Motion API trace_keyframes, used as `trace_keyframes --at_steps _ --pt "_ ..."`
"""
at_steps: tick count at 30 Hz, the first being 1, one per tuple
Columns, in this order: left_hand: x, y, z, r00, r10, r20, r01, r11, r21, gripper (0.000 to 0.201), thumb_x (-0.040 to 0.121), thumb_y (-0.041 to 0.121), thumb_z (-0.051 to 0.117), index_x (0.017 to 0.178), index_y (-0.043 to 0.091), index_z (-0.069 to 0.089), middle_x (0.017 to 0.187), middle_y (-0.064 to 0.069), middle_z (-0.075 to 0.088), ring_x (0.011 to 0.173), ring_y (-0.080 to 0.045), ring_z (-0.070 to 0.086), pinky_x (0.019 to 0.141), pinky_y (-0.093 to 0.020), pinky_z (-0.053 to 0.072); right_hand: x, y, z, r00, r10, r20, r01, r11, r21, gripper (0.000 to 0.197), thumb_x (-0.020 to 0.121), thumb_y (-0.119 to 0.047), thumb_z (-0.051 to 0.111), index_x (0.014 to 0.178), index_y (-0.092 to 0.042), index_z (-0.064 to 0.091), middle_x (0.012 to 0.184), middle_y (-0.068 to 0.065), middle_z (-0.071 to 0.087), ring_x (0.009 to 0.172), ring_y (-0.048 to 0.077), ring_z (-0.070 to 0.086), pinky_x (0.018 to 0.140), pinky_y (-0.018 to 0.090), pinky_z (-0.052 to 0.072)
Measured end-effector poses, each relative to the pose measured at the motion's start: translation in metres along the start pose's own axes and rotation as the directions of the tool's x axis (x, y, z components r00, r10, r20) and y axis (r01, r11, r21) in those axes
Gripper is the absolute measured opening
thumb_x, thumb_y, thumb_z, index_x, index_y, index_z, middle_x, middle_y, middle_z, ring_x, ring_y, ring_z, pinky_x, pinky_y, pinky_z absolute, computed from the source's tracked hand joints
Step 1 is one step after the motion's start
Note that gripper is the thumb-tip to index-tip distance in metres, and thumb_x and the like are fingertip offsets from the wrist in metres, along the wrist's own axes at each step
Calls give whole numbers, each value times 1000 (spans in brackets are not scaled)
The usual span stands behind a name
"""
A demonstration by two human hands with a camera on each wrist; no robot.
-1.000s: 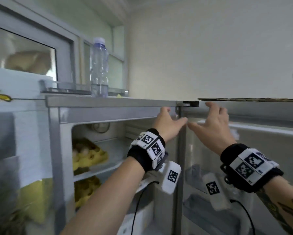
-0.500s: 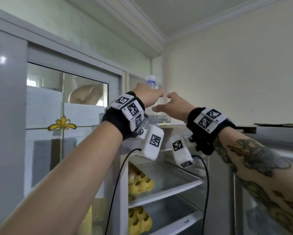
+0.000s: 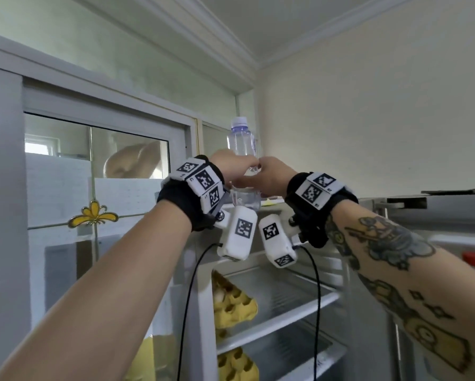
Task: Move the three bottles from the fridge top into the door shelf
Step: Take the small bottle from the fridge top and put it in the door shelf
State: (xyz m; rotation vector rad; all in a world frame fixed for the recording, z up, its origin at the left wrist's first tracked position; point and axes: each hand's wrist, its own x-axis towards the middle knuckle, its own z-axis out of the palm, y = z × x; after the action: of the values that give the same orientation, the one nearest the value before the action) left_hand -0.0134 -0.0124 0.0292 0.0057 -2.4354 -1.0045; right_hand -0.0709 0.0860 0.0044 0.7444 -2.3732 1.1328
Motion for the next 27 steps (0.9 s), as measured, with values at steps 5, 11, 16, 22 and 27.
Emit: trace_keyframes --at_steps 5,11,16,22,27 --pt "-6 24 17 974 160 -158 -173 982 -72 64 78 42 65 127 3 52 112 -12 65 90 -25 63 54 -24 44 -39 -2 -24 978 -94 -187 115 988 106 59 66 -44 78 113 -9 67 106 6 68 89 20 63 82 37 54" --pt "-38 51 80 949 293 -115 -313 914 -258 59 72 42 70 114 3 57 82 -1 62 65 -12 58 44 -19 40 -116 38 -58 963 -2 -270 27 996 89 37 63 -44 77 86 -23 56 98 11 68 81 19 63 82 39 56" --pt "-77 52 159 939 341 34 -308 883 -354 49 76 44 71 110 16 49 77 12 43 70 -8 49 55 -20 37 -180 93 -84 958 111 -266 -118 993 -11 20 77 -21 78 88 -20 61 78 -8 67 63 -5 63 62 13 49" --pt "-115 34 264 908 375 188 -226 815 -533 64 65 46 81 118 21 56 105 7 64 94 -11 61 78 -21 48 -250 176 -97 890 325 -321 -398 896 -195 50 71 -47 76 111 -25 57 102 -6 70 94 13 68 83 37 57" --pt "-130 15 335 913 331 237 -157 824 -545 73 64 44 83 126 20 55 113 4 66 100 -13 63 82 -20 46 -289 237 -105 794 480 -373 -578 787 -217 59 77 -48 71 130 -28 53 111 -3 69 98 15 68 84 35 57"
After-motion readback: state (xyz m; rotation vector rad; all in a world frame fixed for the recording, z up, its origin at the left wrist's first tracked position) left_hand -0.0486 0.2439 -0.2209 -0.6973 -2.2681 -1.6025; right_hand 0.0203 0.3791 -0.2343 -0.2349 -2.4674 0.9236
